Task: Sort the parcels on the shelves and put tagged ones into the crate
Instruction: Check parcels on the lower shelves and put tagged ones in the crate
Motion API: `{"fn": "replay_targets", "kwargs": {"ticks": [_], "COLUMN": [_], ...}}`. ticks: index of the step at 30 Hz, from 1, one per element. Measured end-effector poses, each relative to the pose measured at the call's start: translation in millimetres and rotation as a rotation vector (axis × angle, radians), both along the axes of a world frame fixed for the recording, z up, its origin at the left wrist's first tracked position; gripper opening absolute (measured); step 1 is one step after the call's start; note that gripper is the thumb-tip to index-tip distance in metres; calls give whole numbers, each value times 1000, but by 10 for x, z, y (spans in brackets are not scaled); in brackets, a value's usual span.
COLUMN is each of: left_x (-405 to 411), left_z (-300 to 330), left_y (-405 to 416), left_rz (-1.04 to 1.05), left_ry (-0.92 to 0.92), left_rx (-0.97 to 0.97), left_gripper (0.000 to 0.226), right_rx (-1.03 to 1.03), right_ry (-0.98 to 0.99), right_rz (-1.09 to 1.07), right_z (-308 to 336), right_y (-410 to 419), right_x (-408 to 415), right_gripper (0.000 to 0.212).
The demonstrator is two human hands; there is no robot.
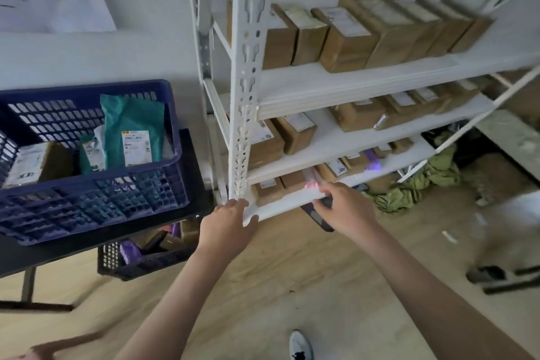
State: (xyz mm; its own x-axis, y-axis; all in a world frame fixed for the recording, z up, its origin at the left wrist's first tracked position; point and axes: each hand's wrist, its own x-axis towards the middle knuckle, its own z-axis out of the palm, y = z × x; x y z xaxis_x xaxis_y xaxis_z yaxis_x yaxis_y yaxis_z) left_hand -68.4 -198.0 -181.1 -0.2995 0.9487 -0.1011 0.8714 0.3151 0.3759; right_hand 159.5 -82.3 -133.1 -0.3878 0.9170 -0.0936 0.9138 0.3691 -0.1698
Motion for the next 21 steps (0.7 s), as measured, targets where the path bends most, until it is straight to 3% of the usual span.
{"fn": "replay_targets", "kwargs": {"ticks": [11, 21], "left_x": [1546, 2474], "left_z": [66, -52], "left_y": [890, 1771], "left_rz": [15, -3], "left_ry": [-55, 5], "left_rx": [71, -63], "left_gripper": [45, 45], "right_rx": [1, -116], "right_ry": [-21, 29], "right_rz": [-5, -2], "right_z": [73, -159], "right_y": [967, 2028], "right_x": [1524, 2319], "right_gripper": [43, 42]}}
